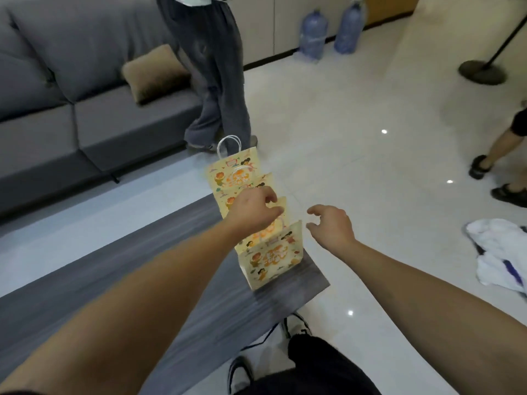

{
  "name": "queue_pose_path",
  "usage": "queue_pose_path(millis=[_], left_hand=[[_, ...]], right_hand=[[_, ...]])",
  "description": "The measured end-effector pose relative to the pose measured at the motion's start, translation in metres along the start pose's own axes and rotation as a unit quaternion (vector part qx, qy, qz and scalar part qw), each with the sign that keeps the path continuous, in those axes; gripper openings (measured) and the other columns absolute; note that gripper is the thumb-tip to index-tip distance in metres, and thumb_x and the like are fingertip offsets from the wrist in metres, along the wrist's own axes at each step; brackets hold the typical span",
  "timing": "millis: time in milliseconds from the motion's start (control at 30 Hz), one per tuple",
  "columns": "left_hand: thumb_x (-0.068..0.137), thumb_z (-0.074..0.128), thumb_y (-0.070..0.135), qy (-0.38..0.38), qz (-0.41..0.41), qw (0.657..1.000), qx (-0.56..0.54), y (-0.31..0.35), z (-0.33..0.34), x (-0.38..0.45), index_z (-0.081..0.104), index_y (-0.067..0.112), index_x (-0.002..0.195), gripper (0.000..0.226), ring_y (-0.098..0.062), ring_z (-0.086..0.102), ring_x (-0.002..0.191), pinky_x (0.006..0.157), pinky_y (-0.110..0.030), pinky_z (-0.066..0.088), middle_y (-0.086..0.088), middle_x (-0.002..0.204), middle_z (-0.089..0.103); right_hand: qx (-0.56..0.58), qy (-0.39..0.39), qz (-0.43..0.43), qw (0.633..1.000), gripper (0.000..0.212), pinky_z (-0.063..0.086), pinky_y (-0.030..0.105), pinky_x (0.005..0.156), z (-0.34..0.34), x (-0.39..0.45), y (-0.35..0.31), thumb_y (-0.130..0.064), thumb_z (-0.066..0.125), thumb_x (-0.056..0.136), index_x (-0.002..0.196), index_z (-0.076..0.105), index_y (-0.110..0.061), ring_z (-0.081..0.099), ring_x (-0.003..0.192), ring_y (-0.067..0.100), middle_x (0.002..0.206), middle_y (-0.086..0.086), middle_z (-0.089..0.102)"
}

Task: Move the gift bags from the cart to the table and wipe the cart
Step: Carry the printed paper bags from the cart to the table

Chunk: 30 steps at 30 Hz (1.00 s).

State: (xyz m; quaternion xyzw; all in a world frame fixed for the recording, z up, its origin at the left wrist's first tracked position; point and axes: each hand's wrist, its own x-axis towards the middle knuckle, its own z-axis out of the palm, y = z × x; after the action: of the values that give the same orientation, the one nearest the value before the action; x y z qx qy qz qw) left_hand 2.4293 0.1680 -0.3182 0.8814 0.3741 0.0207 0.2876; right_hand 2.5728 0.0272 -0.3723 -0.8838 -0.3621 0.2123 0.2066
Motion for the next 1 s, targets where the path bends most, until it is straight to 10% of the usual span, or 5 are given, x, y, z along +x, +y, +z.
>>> queue_pose_path(millis=[500, 1000], left_hand=[[0.094, 0.065, 0.040, -0.065, 0.323, 0.942, 0.060, 0.186, 0.030, -0.119, 0.063, 0.022, 0.128, 0.038, -0.022, 0.056, 0.118, 0.095, -0.033, 0.045, -0.001, 0.129, 0.062], [0.095, 0.065, 0.039, -0.208, 0.608, 0.756, 0.125, 0.507, 0.267, -0.437, 0.059, 0.023, 0.133, 0.042, -0.020, 0.056, 0.115, 0.094, -0.030, 0.047, 0.001, 0.129, 0.061]], right_hand=[[0.018, 0.221, 0.192, 0.956, 0.046, 0.046, 0.031, 0.087, -0.104, -0.244, 0.087, -0.031, 0.068, 0.092, 0.136, 0.060, -0.021, 0.062, 0.111, 0.025, 0.122, 0.007, 0.067], [0.043, 0.385, 0.455, 0.802, 0.053, 0.047, 0.033, 0.094, -0.191, -0.667, 0.341, -0.042, 0.070, 0.091, 0.139, 0.057, -0.022, 0.058, 0.118, 0.023, 0.132, 0.004, 0.062]])
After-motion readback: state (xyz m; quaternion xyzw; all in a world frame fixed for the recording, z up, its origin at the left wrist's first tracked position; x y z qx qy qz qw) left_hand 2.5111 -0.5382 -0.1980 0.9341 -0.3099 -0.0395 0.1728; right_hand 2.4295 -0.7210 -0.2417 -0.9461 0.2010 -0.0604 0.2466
